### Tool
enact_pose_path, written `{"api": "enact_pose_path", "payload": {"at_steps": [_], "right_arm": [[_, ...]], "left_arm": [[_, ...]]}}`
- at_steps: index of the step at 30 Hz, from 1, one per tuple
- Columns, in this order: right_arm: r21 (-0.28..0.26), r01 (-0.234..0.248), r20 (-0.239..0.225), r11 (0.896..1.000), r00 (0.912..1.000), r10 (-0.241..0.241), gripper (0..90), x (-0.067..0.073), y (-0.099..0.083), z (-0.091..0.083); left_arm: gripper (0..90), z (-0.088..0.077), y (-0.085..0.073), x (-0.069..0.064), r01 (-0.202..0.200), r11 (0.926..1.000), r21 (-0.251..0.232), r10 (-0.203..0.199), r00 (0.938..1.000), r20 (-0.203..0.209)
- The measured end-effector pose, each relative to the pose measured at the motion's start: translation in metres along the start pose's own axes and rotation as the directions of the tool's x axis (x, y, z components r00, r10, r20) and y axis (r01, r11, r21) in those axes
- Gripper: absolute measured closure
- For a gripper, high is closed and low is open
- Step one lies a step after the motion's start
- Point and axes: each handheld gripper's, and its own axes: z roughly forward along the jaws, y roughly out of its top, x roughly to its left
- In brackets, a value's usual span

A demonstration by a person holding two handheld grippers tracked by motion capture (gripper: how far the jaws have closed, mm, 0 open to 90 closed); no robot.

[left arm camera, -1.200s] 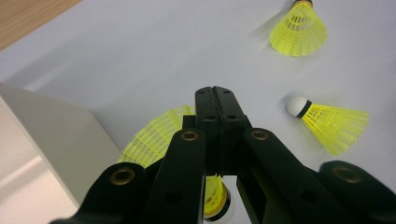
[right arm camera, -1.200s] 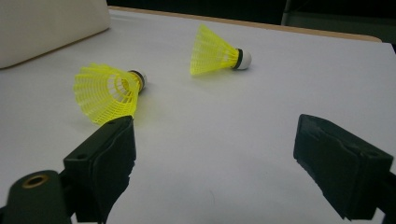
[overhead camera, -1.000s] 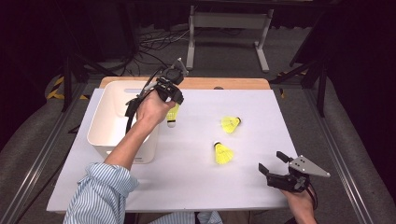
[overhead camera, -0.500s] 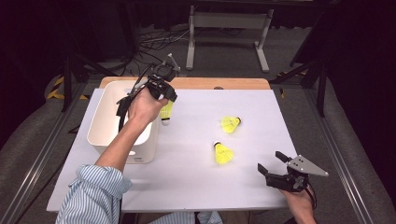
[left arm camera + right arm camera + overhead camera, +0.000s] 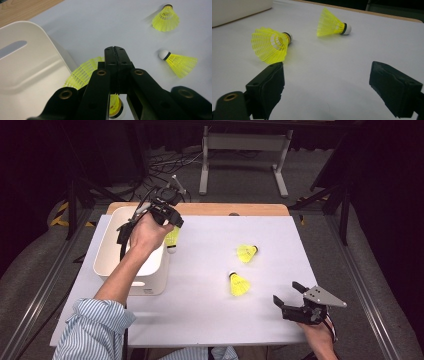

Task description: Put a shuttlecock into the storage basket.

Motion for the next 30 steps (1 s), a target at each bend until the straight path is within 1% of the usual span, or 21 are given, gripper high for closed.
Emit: {"api": "enact_pose_path", "payload": {"at_steps": [3,6,10,14,21,23,29,30], "right_arm": [[0.001,-0.001,0.000,1.000,1.0000,0.001,13.4,0.000,0.000,0.000],[0.002,0.002,0.000,1.000,1.0000,-0.002,13.4,0.000,0.000,0.000],[0.003,0.000,-0.001,1.000,1.0000,0.000,13.4,0.000,0.000,0.000],[0.004,0.001,0.000,1.000,1.0000,-0.001,13.4,0.000,0.000,0.000],[0.005,0.001,0.000,1.000,1.0000,-0.001,13.4,0.000,0.000,0.000],[0.004,0.001,0.000,1.000,1.0000,-0.001,13.4,0.000,0.000,0.000],[0.004,0.006,0.000,1.000,1.0000,-0.006,13.4,0.001,0.000,0.000],[0.003,0.006,0.000,1.000,1.0000,-0.006,13.4,0.000,0.000,0.000]], "left_arm": [[90.0,-0.002,-0.001,0.003,0.006,1.0000,-0.007,-0.006,1.0000,-0.008],[90.0,-0.005,-0.003,0.005,0.011,0.9999,-0.003,-0.011,0.9999,-0.006],[90.0,-0.008,-0.005,0.008,0.017,0.9998,-0.009,-0.018,0.9998,-0.007],[90.0,-0.011,-0.007,0.011,0.024,0.9996,-0.012,-0.024,0.9996,-0.015],[90.0,-0.017,-0.008,0.015,0.031,0.9992,-0.024,-0.032,0.9994,-0.014],[90.0,-0.019,-0.009,0.016,0.040,0.9987,-0.030,-0.041,0.9991,-0.014],[90.0,-0.020,-0.010,0.021,0.046,0.9986,-0.027,-0.046,0.9986,-0.024],[90.0,-0.020,-0.011,0.021,0.055,0.9981,-0.028,-0.055,0.9982,-0.024]]}}
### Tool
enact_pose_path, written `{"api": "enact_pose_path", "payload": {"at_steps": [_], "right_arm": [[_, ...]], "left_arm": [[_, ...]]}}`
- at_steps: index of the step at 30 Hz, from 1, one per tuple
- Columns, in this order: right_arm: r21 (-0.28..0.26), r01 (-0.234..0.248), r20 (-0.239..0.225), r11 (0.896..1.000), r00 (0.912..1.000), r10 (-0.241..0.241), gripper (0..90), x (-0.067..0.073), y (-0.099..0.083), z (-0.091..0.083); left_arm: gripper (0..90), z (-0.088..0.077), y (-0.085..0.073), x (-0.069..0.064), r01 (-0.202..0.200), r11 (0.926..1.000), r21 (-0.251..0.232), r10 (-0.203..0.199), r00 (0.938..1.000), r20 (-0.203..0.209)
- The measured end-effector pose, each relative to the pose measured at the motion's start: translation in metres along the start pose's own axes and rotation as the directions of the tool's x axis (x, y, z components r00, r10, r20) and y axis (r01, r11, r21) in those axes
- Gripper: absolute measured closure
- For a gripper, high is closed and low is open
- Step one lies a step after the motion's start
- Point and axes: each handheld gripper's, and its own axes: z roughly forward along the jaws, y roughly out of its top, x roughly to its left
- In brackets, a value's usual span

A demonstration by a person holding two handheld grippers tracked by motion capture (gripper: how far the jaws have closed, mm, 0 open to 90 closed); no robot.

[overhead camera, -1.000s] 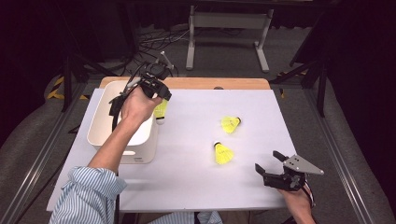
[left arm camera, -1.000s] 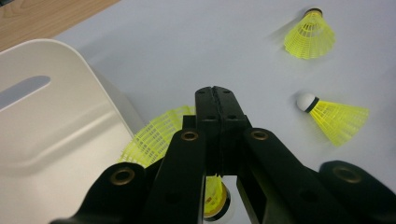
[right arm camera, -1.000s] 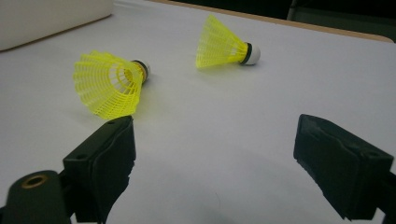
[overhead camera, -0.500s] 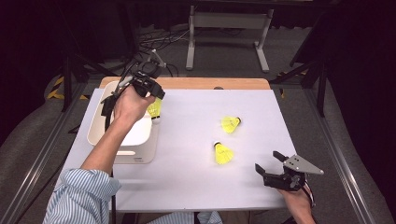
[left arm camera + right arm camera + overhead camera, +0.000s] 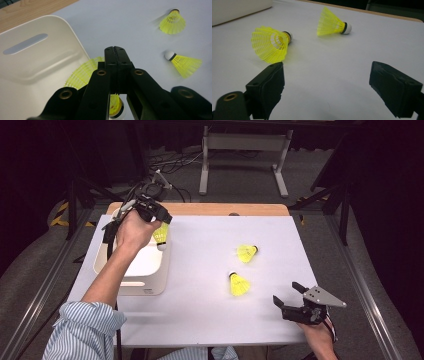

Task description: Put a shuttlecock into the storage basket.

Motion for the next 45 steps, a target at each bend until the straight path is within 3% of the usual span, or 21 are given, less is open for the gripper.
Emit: {"api": "enact_pose_path", "payload": {"at_steps": [27,45], "right_arm": [[0.002,-0.003,0.002,1.000,1.0000,0.003,13.5,0.000,0.000,0.000],[-0.002,-0.002,-0.001,1.000,1.0000,0.002,13.5,0.000,0.000,0.000]], "left_arm": [[90.0,0.012,-0.006,0.022,0.043,0.9989,0.018,-0.042,0.9981,-0.045],[90.0,0.035,-0.015,0.041,0.093,0.9949,0.039,-0.091,0.9944,-0.053]]}}
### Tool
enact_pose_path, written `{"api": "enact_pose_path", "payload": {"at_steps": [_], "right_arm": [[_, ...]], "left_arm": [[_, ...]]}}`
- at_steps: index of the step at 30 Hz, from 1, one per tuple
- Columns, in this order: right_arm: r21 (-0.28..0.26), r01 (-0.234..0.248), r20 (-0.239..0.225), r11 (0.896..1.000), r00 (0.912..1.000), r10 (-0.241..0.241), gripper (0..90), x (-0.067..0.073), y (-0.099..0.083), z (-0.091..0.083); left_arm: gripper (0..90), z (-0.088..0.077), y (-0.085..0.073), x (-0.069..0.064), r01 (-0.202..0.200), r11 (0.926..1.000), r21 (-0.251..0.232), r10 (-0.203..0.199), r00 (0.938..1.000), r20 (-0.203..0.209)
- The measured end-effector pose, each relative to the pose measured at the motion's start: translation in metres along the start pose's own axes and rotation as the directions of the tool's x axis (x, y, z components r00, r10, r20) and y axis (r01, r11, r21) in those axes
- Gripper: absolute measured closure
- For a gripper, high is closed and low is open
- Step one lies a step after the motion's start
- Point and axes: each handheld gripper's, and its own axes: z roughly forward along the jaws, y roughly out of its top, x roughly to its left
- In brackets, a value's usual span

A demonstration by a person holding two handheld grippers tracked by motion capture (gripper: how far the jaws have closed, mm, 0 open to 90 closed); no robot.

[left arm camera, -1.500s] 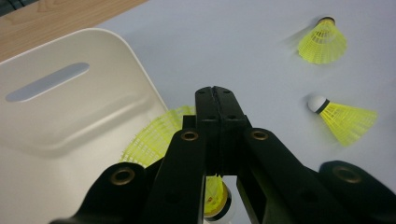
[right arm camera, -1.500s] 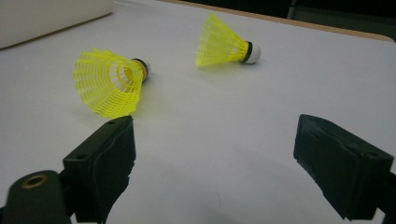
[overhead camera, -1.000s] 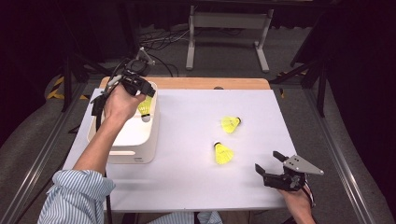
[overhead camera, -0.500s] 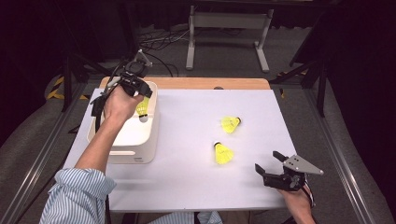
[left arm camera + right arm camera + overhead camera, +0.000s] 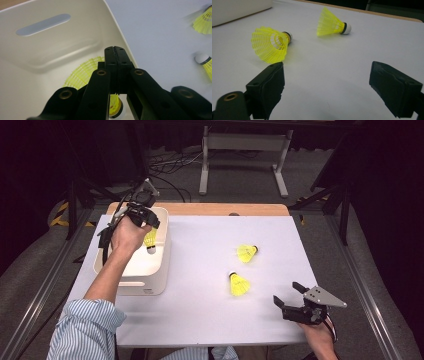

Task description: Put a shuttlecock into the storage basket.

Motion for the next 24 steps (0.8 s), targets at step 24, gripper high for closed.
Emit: {"api": "enact_pose_path", "payload": {"at_steps": [24], "right_arm": [[0.003,0.005,-0.003,1.000,1.0000,-0.005,13.5,0.000,0.000,0.001]], "left_arm": [[90.0,0.028,-0.005,0.010,0.019,0.9997,0.016,-0.020,0.9996,0.019]]}}
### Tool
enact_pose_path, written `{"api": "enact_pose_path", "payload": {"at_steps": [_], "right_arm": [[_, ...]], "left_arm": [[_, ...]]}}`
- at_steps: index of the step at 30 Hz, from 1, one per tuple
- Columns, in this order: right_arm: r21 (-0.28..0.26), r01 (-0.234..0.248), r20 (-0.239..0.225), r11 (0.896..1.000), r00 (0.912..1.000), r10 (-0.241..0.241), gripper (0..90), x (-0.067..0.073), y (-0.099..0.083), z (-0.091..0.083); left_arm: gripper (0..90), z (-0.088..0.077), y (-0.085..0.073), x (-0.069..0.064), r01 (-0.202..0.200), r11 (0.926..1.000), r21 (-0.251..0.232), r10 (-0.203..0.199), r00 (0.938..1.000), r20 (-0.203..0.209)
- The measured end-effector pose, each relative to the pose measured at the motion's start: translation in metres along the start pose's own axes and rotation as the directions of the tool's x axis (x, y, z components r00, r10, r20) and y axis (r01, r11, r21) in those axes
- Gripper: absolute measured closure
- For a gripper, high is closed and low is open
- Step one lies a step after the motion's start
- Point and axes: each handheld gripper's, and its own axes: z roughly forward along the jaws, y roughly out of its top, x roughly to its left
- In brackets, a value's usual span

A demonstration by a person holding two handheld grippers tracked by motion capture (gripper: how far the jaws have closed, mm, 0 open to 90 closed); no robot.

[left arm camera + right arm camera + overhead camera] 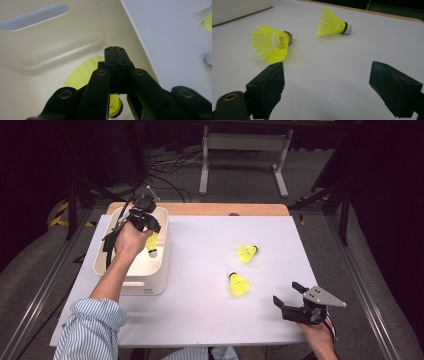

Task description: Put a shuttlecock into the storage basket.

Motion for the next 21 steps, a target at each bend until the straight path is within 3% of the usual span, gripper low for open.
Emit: {"api": "enact_pose_path", "payload": {"at_steps": [21], "right_arm": [[-0.001,0.002,-0.007,1.000,1.0000,-0.002,13.5,0.001,0.000,0.000]], "left_arm": [[89.8,0.021,-0.001,0.003,0.006,0.9997,0.024,-0.006,1.0000,0.007]]}}
